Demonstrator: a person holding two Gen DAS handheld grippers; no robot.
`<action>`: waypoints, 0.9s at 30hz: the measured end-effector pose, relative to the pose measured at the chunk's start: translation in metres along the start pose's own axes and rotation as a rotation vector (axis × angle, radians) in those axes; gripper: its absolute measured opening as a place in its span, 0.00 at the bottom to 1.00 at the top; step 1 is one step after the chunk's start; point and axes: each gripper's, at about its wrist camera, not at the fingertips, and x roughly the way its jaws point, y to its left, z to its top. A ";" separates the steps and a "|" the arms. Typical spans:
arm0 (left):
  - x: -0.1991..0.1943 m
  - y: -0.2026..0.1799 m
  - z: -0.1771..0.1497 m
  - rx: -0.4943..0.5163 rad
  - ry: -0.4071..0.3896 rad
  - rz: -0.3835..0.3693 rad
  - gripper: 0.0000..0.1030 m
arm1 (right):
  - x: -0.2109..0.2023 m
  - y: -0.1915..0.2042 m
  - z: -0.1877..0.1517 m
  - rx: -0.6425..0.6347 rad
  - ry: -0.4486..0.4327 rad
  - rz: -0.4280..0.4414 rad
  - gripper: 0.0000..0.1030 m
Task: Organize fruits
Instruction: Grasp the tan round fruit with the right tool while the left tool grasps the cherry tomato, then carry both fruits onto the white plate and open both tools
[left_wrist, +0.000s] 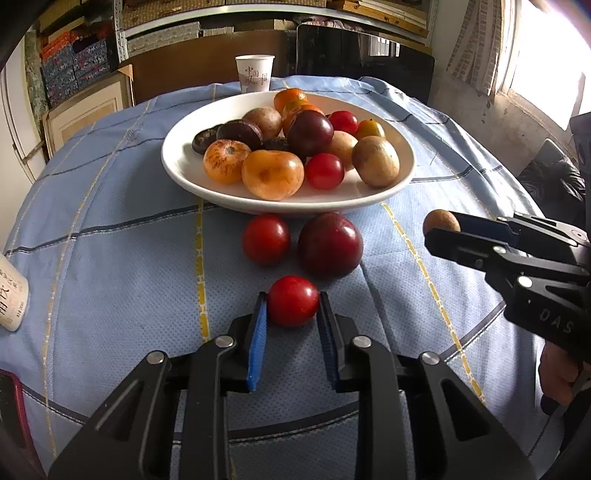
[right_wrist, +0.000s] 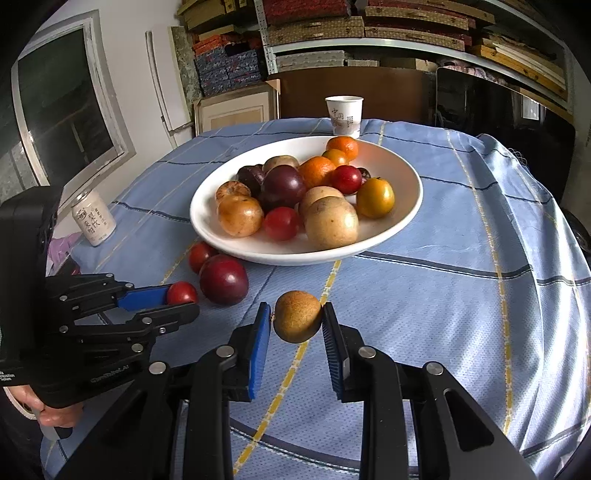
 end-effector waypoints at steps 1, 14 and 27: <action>-0.002 -0.001 0.000 0.000 -0.005 0.002 0.25 | -0.001 -0.001 0.000 0.004 -0.003 -0.003 0.28; -0.056 -0.004 0.001 -0.025 -0.120 -0.063 0.25 | -0.031 -0.007 0.003 0.050 -0.091 0.033 0.28; 0.002 0.036 0.137 -0.060 -0.124 0.061 0.25 | 0.034 -0.044 0.113 0.159 -0.099 0.058 0.28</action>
